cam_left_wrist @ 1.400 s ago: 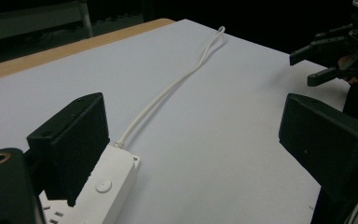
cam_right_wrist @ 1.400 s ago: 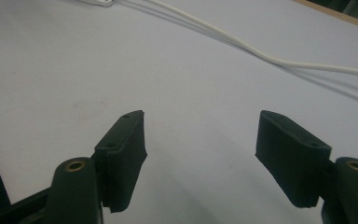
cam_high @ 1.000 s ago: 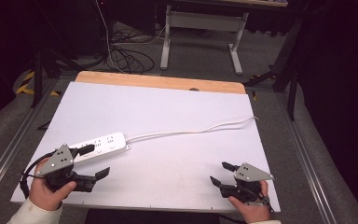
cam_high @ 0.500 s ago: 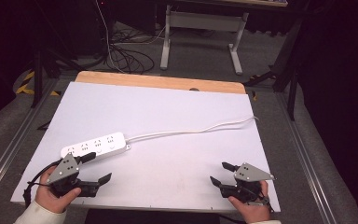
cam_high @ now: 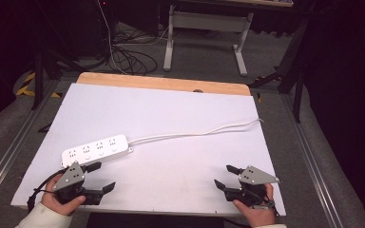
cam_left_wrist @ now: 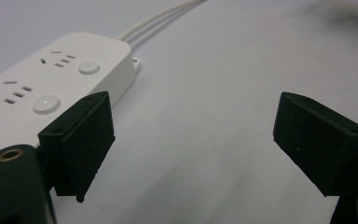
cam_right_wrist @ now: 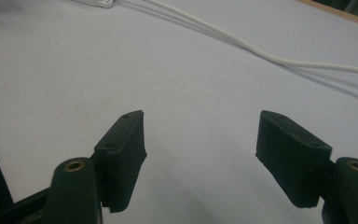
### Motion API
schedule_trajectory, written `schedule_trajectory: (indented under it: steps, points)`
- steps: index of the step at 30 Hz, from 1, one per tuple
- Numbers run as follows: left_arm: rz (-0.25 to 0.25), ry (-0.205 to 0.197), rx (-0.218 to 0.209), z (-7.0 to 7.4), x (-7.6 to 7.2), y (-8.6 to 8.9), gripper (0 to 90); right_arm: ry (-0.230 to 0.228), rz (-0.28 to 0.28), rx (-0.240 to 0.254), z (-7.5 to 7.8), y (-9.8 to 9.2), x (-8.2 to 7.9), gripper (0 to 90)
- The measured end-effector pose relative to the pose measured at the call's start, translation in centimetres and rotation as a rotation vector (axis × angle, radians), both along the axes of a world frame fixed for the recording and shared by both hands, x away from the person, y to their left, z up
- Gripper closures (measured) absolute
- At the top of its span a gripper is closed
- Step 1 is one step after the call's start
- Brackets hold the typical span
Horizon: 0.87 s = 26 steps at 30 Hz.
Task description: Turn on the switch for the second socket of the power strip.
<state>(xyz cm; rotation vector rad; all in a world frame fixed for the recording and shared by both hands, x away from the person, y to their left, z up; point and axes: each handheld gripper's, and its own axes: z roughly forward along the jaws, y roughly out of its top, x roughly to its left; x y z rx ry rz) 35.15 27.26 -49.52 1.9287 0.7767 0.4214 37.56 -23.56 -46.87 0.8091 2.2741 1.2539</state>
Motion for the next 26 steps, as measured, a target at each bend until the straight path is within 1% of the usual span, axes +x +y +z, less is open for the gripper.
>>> schedule_trajectory:
  steps: [2,3,5,6,9,13,14,17,21,22,23,24,26]
  points:
    - [-0.010,0.013,0.028,-0.3,0.0,-0.1,13.1,0.001,-0.001,0.000,0.0,0.0,0.0,33.2]
    - [-0.012,0.021,0.030,-0.3,0.0,-0.2,13.5,0.001,-0.001,0.001,0.0,0.0,0.0,33.2]
    - [-0.012,0.009,0.035,-0.2,0.1,-0.2,14.0,0.001,-0.002,0.002,0.0,0.0,0.0,33.1]
    - [-0.011,0.011,0.024,-0.2,0.1,-0.3,14.0,0.001,-0.002,0.000,0.0,0.0,0.0,33.0]
    - [-0.007,0.002,0.000,0.2,0.1,-0.4,14.1,0.001,-0.001,-0.006,0.0,0.0,0.0,32.8]
    - [0.008,-0.021,-0.016,0.5,0.2,0.0,13.9,-0.002,-0.003,0.001,0.0,0.0,0.0,32.8]
    - [0.013,-0.017,-0.029,0.6,0.2,0.1,13.7,-0.002,-0.003,0.001,0.0,0.0,0.0,32.8]
    - [0.024,-0.024,-0.042,0.7,0.2,0.3,13.2,-0.002,-0.003,0.000,0.0,0.0,0.0,32.8]
    - [0.025,-0.048,-0.017,0.9,0.1,0.4,13.2,-0.001,-0.003,0.003,0.0,-0.1,0.0,32.8]
    - [0.026,-0.046,-0.007,0.9,0.0,0.3,13.3,-0.001,-0.002,0.002,0.0,0.0,0.0,32.8]
    - [0.024,-0.056,0.018,0.9,0.1,0.4,13.5,0.000,-0.002,0.001,0.0,0.0,0.0,32.8]
    - [0.023,-0.052,0.024,0.9,0.0,0.3,13.5,0.000,-0.002,0.001,0.0,0.0,0.0,32.8]
    - [0.026,-0.059,0.027,1.0,0.1,0.4,13.5,0.000,-0.003,0.001,0.0,0.0,0.0,32.8]
